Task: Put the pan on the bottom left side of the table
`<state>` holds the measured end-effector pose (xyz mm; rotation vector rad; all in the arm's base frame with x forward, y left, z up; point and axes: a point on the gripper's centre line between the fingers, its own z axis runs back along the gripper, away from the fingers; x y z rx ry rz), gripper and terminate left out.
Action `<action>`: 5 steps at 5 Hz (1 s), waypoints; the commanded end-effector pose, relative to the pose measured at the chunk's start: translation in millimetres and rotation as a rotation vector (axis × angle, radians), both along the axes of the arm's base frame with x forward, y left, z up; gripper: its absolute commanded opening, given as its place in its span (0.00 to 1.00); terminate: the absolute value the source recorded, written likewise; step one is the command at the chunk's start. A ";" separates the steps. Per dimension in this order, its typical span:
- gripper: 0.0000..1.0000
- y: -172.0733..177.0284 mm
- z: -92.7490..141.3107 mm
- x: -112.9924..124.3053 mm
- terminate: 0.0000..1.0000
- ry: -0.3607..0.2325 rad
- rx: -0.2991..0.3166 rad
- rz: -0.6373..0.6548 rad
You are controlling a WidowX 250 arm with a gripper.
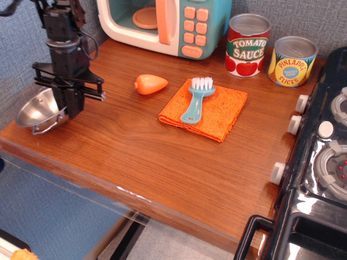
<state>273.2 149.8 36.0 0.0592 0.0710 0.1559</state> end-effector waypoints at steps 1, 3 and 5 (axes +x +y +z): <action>1.00 -20.3 17.4 0.4 0.00 -0.040 -0.006 -0.073; 1.00 -46.1 46.0 2.4 0.00 -0.128 -0.028 -0.166; 1.00 -57.0 60.8 -1.4 0.00 -0.171 -0.038 -0.211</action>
